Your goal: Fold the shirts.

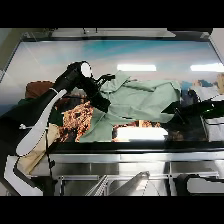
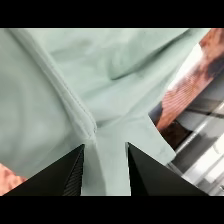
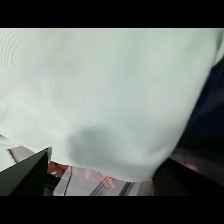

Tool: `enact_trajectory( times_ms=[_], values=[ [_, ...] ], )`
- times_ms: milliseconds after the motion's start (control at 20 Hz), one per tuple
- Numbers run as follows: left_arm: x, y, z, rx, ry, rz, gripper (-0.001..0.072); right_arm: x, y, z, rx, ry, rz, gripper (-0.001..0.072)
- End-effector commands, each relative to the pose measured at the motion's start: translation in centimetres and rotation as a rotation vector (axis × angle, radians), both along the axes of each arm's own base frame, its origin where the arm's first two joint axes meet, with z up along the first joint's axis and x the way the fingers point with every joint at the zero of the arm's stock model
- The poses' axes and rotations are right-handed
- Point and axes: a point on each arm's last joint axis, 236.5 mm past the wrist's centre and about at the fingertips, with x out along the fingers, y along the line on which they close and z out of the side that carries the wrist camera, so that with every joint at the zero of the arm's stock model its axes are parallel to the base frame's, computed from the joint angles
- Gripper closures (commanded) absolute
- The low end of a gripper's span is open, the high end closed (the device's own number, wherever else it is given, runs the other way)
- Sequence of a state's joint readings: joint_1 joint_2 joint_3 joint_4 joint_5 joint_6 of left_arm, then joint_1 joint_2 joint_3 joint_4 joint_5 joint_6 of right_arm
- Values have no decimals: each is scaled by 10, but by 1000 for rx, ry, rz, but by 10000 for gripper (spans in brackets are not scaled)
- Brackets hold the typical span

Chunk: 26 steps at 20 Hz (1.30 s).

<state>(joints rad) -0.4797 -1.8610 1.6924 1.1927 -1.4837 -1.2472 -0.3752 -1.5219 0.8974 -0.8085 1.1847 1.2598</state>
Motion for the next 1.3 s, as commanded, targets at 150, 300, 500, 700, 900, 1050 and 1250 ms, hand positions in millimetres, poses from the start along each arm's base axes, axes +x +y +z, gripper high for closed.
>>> enact_trajectory(
  times_ms=[150,300,500,700,900,1050,1250],
  values=[
    [5,20,-36,151,-3,-1,420,7,2,2,10,-37,0,8],
    [4,18,-44,153,14,15,427,8,2,2,10,-40,-5,64],
    [8,7,-25,107,4,17,687,10,3,4,12,-67,15,687],
    [29,-19,57,-104,-56,60,687,10,10,26,54,-95,60,688],
    [39,-24,212,-508,-182,145,687,28,16,134,159,-327,110,688],
    [21,7,341,-805,-325,188,687,37,12,268,204,-671,84,687],
    [-40,64,500,-1103,-702,185,687,-7,16,419,137,-1073,103,686]
  ],
)
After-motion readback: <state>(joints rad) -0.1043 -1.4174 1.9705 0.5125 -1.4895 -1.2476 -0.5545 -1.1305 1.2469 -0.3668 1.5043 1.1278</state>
